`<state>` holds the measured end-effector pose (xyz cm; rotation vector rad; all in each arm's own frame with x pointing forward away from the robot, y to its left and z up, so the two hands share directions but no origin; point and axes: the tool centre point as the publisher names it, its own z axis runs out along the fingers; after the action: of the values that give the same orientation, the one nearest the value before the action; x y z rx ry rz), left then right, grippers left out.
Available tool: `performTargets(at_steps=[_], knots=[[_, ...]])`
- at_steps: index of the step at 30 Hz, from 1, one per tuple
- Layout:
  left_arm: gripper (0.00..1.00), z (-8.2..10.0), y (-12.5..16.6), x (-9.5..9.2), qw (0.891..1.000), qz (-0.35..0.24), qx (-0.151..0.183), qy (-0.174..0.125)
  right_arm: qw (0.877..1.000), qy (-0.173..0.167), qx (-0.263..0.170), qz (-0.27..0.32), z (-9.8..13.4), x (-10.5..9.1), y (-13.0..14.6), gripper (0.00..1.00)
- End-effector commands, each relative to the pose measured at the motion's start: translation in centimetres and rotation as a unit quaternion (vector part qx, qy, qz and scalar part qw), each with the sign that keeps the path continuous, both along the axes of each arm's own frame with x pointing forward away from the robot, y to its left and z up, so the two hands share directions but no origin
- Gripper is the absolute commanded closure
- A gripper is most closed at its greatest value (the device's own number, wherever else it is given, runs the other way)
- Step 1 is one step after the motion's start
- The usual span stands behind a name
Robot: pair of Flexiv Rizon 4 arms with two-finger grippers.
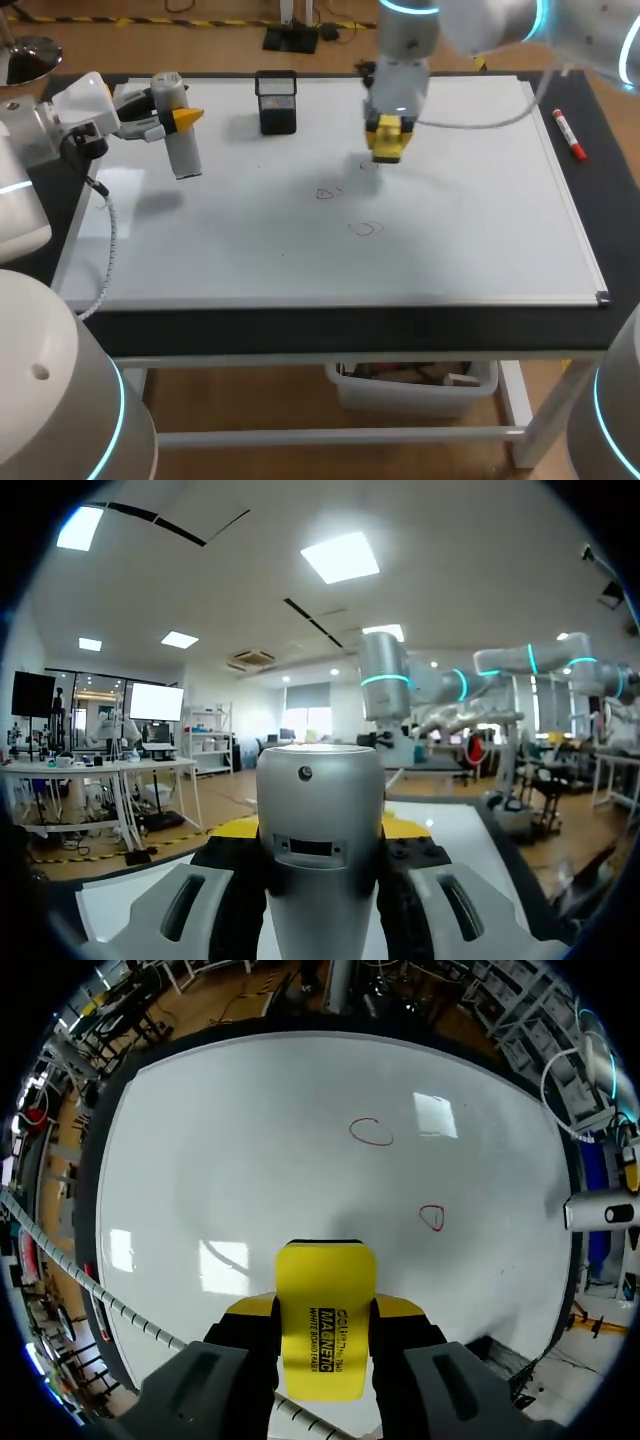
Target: Pick up the inspection probe, press it on each red-marked spot on the whiteboard one by one, put down the probe, pick up the eraser, and wipe off all the red marks.
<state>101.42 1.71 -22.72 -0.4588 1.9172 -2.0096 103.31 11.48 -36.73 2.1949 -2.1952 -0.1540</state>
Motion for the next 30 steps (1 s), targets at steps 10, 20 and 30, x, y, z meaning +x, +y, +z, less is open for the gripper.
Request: performTargets(at_steps=[10,20,30], knots=[[1.0,0.0,0.0,-0.1,1.0,0.001,-0.001,-0.002,0.997,-0.021,-0.031,0.071,-0.1,-5.2,8.5,1.0],[1.0,0.0,0.0,-0.1,1.0,0.001,-0.001,-0.002,0.997,-0.017,-0.018,0.075,-1.9,-6.7,11.5,1.0],[1.0,0.0,0.0,-0.1,1.0,0.001,-0.001,-0.002,0.997,-0.018,-0.018,0.068,-3.6,-7.6,12.7,1.0]])
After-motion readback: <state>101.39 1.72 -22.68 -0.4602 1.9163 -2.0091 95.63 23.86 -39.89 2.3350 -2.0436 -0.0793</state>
